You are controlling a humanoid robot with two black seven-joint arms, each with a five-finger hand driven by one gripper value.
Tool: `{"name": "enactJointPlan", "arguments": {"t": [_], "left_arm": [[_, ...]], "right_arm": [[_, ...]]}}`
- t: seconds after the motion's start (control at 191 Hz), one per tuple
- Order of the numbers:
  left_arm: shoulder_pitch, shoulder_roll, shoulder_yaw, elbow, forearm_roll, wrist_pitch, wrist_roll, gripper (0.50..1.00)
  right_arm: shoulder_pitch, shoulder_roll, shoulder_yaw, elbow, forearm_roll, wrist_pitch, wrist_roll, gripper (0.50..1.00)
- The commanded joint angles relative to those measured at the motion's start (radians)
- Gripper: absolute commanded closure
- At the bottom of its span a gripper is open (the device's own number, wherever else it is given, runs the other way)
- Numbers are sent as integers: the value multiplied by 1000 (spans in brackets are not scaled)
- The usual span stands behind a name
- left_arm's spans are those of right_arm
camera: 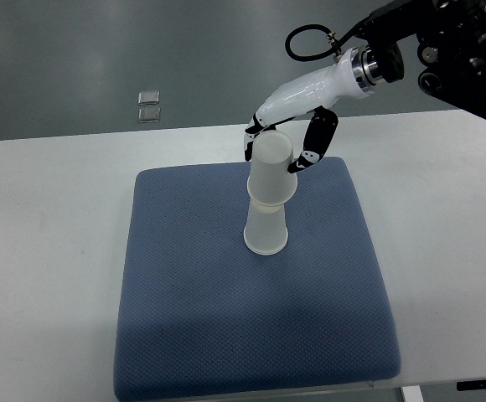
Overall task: Stack paper cups
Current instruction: 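Lower the held cup onto the upside-down cup with the right hand, then open the right hand fingers to release the stacked cup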
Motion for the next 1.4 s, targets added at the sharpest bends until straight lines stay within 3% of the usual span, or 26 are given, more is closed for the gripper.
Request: {"name": "enactJointPlan", "arguments": {"t": [0.0,1.396], "left_arm": [[0,0,0,1,0,0,0,500],[0,0,0,1,0,0,0,500]], "right_arm": [[2,10,2,0,8,0,0,803],[-53,41,-15,-12,23,0,-31,783]]}}
